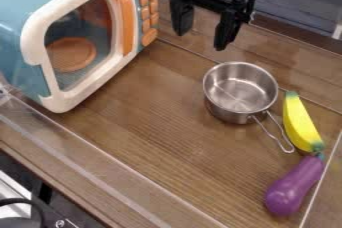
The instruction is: Put the banana in the silver pot
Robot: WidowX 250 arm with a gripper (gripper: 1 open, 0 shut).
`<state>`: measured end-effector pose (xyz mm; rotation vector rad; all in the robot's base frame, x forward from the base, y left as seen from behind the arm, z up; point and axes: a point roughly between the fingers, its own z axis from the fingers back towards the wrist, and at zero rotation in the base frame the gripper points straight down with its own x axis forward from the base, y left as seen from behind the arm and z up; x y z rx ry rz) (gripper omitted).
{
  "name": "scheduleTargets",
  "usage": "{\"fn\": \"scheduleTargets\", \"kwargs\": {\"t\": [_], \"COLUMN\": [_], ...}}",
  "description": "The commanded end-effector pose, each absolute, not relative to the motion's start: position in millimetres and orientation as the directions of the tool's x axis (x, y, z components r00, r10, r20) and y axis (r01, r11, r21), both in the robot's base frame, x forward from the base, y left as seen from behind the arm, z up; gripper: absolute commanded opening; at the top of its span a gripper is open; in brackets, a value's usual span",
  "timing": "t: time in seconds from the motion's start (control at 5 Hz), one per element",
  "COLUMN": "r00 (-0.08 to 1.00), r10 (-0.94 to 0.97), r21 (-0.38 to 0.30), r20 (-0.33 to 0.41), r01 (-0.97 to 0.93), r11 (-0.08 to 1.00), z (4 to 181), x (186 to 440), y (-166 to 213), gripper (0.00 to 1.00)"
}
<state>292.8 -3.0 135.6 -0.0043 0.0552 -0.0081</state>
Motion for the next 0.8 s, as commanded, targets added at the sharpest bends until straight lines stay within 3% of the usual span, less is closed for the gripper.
{"fn": "scheduleTargets", "kwargs": {"t": [0.0,0.6], "r00": [0.995,0.982], "r10": [0.017,0.145], "r21": [-0.011,-0.034], "r20": [-0.103,-0.12], "r01": [-0.019,-0.15], "r11": [1.0,0.988], "z": [120.3,109.1], "x": [289.9,292.3], "y": [-10.7,-53.3], "gripper": [1.0,1.0]}}
